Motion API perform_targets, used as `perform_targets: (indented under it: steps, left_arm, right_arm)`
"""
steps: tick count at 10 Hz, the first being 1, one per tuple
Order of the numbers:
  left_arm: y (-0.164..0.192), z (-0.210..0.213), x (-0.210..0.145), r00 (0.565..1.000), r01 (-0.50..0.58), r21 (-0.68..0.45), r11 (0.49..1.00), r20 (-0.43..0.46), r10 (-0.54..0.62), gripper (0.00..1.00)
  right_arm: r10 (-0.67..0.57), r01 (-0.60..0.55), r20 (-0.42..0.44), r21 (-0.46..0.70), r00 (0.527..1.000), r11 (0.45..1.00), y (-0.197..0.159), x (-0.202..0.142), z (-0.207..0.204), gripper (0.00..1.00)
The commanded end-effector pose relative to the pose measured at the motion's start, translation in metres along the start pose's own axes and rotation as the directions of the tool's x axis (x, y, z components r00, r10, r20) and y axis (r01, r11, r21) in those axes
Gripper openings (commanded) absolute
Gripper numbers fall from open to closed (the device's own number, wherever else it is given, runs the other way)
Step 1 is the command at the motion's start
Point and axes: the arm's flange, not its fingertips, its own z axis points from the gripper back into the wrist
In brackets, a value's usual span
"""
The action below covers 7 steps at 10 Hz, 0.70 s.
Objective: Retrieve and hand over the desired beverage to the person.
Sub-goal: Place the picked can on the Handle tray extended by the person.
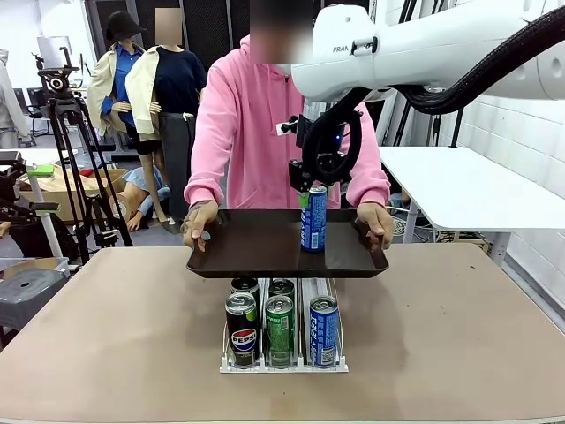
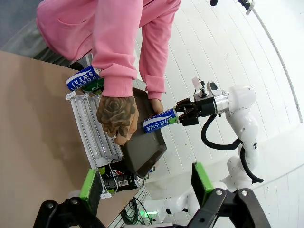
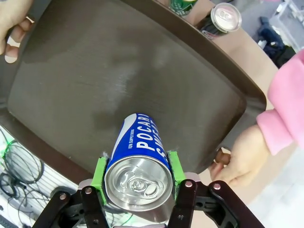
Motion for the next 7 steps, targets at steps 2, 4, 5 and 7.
perform_targets:
  steps: [2, 4, 5, 7]
  left_arm:
    - [-0.001, 0.001, -0.002, 1.000, 0.003, -0.009, 1.000, -0.001, -0.003, 1.00]
    - [-0.001, 0.001, -0.002, 1.000, 0.003, -0.009, 1.000, -0.001, -0.003, 1.00]
    - [-0.001, 0.001, -0.002, 1.000, 0.003, -0.009, 1.000, -0.001, -0.003, 1.00]
    - [-0.001, 0.001, -0.002, 1.000, 0.003, -0.009, 1.000, -0.001, -0.003, 1.00]
  right_arm:
    - [0.023, -0.023, 0.018, -0.003, 1.000, 1.000, 0.000, -0.008, 0.011, 0.97]
    - [0.022, -0.022, 0.006, -0.010, 1.000, 1.000, 0.001, -0.006, 0.016, 1.00]
    - [0.020, -0.020, 0.005, -0.011, 1.000, 1.000, 0.001, -0.006, 0.018, 1.00]
    - [0.027, -0.026, 0.010, -0.037, 1.000, 0.999, 0.004, -0.008, 0.033, 1.00]
